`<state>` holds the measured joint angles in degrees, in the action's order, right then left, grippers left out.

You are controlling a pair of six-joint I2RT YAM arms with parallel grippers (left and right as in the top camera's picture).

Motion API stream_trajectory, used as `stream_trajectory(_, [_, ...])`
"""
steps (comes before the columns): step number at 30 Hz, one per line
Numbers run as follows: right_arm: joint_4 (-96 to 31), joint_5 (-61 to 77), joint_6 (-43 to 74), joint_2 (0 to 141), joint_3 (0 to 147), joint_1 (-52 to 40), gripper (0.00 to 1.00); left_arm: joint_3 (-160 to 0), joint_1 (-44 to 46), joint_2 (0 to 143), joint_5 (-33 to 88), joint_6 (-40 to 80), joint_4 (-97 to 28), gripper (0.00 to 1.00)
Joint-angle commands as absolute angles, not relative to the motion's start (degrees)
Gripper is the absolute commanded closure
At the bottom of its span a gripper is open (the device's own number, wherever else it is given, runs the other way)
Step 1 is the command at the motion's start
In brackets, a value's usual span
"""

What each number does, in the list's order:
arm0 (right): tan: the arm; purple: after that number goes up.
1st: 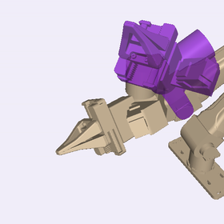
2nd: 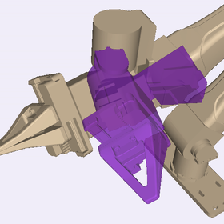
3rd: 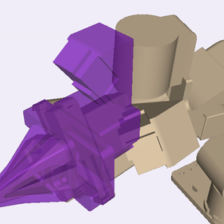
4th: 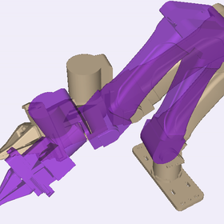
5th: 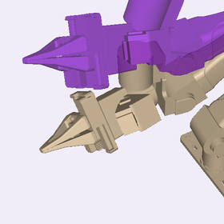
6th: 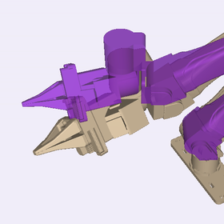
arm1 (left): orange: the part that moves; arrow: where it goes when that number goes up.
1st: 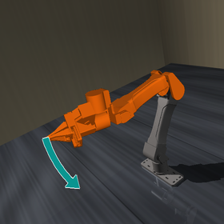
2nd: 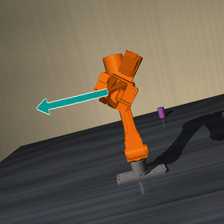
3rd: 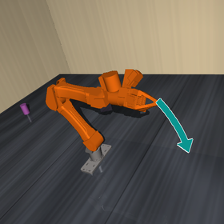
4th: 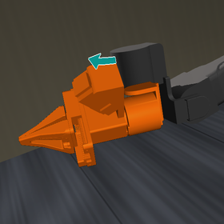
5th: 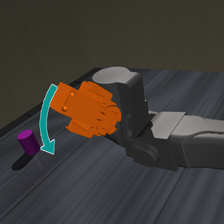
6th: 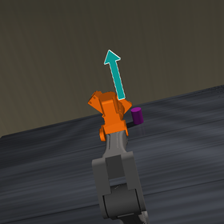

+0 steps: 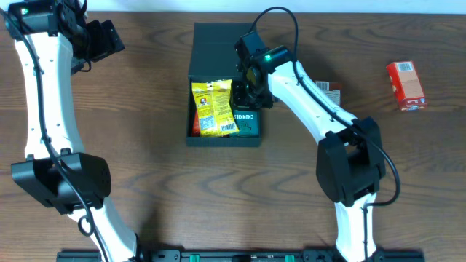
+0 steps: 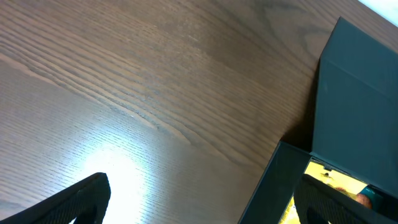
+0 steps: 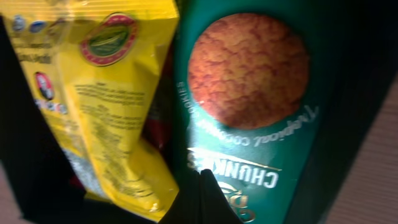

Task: Pack container
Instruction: 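Push the yellow bag down into the box's left side with the right gripper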

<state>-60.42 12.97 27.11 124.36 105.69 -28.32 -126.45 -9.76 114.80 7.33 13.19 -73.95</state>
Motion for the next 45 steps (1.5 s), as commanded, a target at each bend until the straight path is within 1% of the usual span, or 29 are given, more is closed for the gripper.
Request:
stream_trajectory(1, [-60.5, 10.7, 26.0, 126.7, 105.7, -29.5, 0.99, -126.4, -10.2, 115.0, 7.5, 12.2, -74.3, 0.05])
stream_trajectory(5, [-60.1, 12.1, 26.0, 128.4, 105.7, -31.7, 0.99, -126.4, -10.2, 115.0, 7.5, 12.2, -74.3, 0.04])
stream_trajectory(8, [-59.3, 16.3, 25.8, 128.6, 105.7, -32.7, 0.99, -126.4, -10.2, 115.0, 7.5, 12.2, -74.3, 0.04])
stream_trajectory(12, [-59.4, 18.0, 25.6, 128.6, 105.7, -32.6, 0.99, -126.4, -10.2, 115.0, 7.5, 12.2, -74.3, 0.04])
stream_trajectory(16, [-58.3, 24.0, 25.6, 128.6, 105.7, -32.7, 0.99, -126.4, -10.2, 115.1, 7.5, 12.2, -74.3, 0.05])
stream_trajectory(22, [-59.9, 18.5, 24.6, 128.6, 105.8, -32.1, 0.99, -126.4, -10.2, 115.0, 7.5, 12.2, -74.4, 0.05])
stream_trajectory(25, [-62.6, 12.3, 23.0, 128.6, 106.9, -30.7, 0.99, -126.4, -10.2, 115.1, 7.5, 12.2, -74.6, 0.04])
stream_trajectory(27, [-64.3, 9.0, 21.8, 128.5, 109.0, -29.8, 0.99, -126.4, -10.2, 115.0, 7.5, 12.2, -74.5, 0.05])
stream_trajectory(32, [-66.7, 9.1, 18.9, 128.0, 117.4, -28.3, 0.99, -126.4, -10.2, 115.0, 7.5, 12.2, -74.6, 0.05])
stream_trajectory(35, [-66.7, 13.3, 16.6, 128.0, 120.1, -28.4, 0.99, -126.4, -10.2, 115.0, 7.5, 12.2, -74.6, 0.05])
stream_trajectory(38, [-65.5, 21.1, 13.5, 128.2, 120.1, -29.0, 0.99, -126.4, -10.2, 115.0, 7.5, 12.3, -74.7, 0.05])
stream_trajectory(43, [-63.8, 22.0, 11.5, 128.9, 117.8, -29.3, 0.99, -126.4, -10.2, 115.0, 7.5, 12.4, -74.7, 0.05])
stream_trajectory(45, [-63.1, 24.4, 10.3, 129.6, 116.9, -29.5, 0.99, -126.4, -10.2, 115.0, 7.5, 12.5, -74.7, 0.05])
